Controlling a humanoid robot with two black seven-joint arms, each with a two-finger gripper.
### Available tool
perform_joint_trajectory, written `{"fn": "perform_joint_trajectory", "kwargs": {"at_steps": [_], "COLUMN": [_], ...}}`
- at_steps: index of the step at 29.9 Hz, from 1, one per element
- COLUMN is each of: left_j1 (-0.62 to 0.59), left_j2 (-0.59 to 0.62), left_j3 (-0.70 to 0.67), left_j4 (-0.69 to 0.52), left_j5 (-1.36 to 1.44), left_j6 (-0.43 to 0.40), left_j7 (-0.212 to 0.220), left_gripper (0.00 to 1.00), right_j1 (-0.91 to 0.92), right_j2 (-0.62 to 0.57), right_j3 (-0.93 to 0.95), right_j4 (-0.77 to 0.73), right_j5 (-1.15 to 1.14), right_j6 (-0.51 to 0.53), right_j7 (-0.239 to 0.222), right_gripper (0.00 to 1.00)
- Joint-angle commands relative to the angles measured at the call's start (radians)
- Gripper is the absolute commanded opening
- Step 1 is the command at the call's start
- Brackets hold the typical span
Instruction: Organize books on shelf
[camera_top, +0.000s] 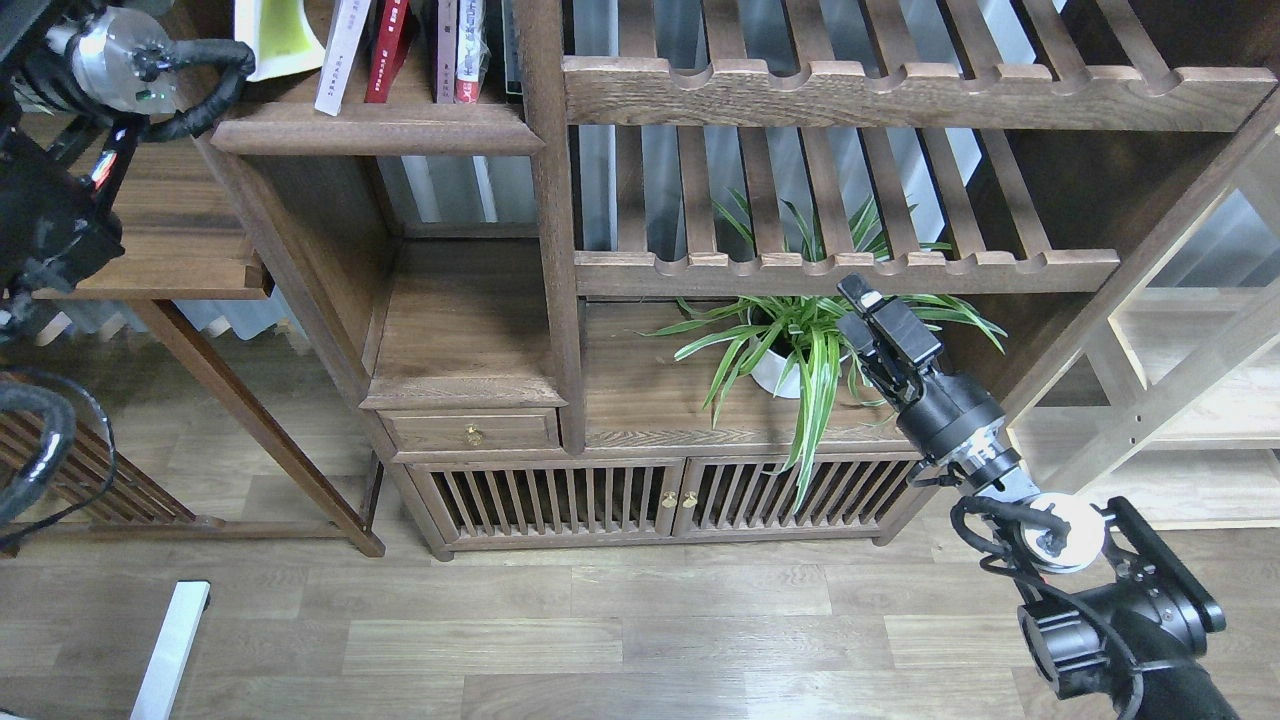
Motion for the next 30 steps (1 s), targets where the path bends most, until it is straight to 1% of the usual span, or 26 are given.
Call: {"fn": "perform_joint_trajectory", "kwargs": {"at_steps": [1, 7, 14, 17, 20, 22, 24, 26, 28, 29, 30], "left_j1": [-0.028, -0.047, -0.087, -0.098, -0.098, -0.096, -0.093, -0.088, -0.085, -0.084, -0.081], "left_j2": [-0.018, -0.03, -0.048, -0.068, -0.065, -0.058, -0.052, -0.05, -0.044, -0.039, -0.032], "left_j3": [0.0, -0.001, -0.001, -0.001, 0.0, 0.0, -0.001, -0.004, -0.004, -0.004, -0.004], "left_j4": [0.021, 0.047, 0.045, 0.035, 0.033, 0.031, 0.031, 0.031, 0.03, 0.027, 0.021], "left_j5": [0.002, 0.0, 0.0, -0.002, -0.002, -0.003, -0.003, -0.005, -0.005, -0.006, -0.009], "left_j6": [0.002, 0.002, 0.002, 0.0, -0.003, -0.007, -0.007, -0.01, -0.012, -0.016, -0.023], "left_j7": [-0.007, -0.008, -0.008, -0.013, -0.019, -0.027, -0.053, -0.1, -0.149, -0.184, -0.21], "left_gripper": [0.37, 0.37, 0.41, 0.45, 0.57, 0.61, 0.68, 0.77, 0.88, 0.94, 0.97], "right_j1": [0.0, 0.0, 0.0, 0.0, 0.002, 0.008, 0.009, 0.011, 0.011, 0.011, 0.011], "right_j2": [-0.002, -0.005, -0.014, -0.017, -0.018, -0.018, -0.018, -0.017, -0.015, -0.014, -0.012], "right_j3": [0.0, 0.002, 0.002, 0.002, 0.002, 0.003, 0.002, 0.0, 0.0, -0.002, -0.002], "right_j4": [0.0, 0.0, 0.0, 0.0, 0.0, 0.0, -0.002, -0.005, -0.005, -0.005, -0.006], "right_j5": [0.001, 0.001, 0.001, 0.0, 0.001, 0.001, 0.001, 0.0, 0.0, -0.002, -0.002], "right_j6": [0.0, 0.0, 0.0, 0.0, 0.0, 0.0, 0.0, 0.0, 0.0, 0.0, 0.0], "right_j7": [0.0, -0.001, -0.001, 0.0, -0.001, 0.0, 0.0, 0.0, 0.0, 0.0, 0.0], "right_gripper": [0.9, 0.9, 0.9, 0.9, 0.9, 0.9, 0.9, 0.9, 0.9, 0.9, 0.9]}}
